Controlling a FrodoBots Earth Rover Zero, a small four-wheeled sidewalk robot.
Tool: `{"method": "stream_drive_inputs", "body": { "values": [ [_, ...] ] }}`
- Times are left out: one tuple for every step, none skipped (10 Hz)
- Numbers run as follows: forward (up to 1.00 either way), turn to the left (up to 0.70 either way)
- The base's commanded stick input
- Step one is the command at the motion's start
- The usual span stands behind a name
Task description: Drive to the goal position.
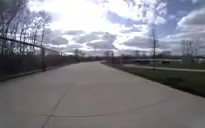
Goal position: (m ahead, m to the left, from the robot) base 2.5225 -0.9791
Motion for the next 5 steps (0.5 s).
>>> {"method": "stream_drive_inputs", "body": {
  "values": [
    [0.95, 0.00],
    [0.94, 0.00],
    [0.93, 0.00],
    [0.92, 0.00],
    [0.91, 0.00]
  ]
}}
